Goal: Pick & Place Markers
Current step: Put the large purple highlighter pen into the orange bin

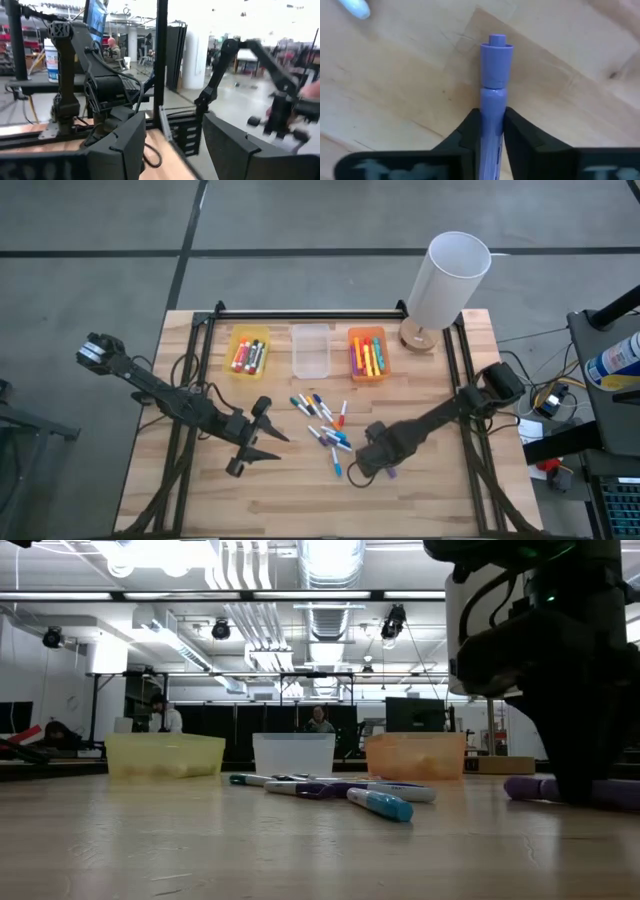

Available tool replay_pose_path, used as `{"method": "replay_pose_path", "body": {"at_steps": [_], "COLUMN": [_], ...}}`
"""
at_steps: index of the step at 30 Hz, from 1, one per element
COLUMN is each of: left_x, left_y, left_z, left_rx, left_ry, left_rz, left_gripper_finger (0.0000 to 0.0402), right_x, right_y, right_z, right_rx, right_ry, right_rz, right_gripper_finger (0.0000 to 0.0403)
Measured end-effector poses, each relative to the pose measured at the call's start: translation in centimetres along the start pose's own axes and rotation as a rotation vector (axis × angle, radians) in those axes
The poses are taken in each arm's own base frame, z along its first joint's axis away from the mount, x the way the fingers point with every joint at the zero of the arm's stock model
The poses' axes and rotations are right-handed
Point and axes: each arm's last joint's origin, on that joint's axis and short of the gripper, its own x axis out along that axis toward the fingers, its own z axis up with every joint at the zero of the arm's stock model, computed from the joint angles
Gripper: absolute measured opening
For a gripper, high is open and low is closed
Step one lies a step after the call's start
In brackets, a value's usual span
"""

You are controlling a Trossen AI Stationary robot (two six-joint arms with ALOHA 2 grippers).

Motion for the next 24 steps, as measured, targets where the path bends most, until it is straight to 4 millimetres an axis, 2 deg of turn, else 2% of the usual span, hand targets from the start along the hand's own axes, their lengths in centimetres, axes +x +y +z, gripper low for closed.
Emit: {"method": "replay_pose_path", "body": {"at_steps": [6, 13, 18, 24], "left_x": [-0.1, -0.7, -1.1, -1.2], "left_y": [0.1, 0.5, 0.8, 1.0], "left_z": [-0.3, -0.1, -0.2, -0.4], "left_rx": [0.1, 0.156, 0.189, 0.228], "left_ry": [0.04, 0.072, 0.094, 0.12], "left_rz": [0.003, 0.089, 0.182, 0.201], "left_gripper_finger": [0.0193, 0.0193, 0.0193, 0.0193], "right_x": [-0.1, -0.9, -2.9, -7.0], "right_y": [-0.3, -0.8, -1.7, -3.6], "right_z": [1.0, 2.3, 3.7, 6.4], "right_rx": [-0.039, -0.084, -0.109, -0.08], "right_ry": [-0.009, -0.021, -0.066, -0.22], "right_rz": [-0.002, -0.003, -0.033, 0.033], "right_gripper_finger": [0.0047, 0.0058, 0.0058, 0.0058]}}
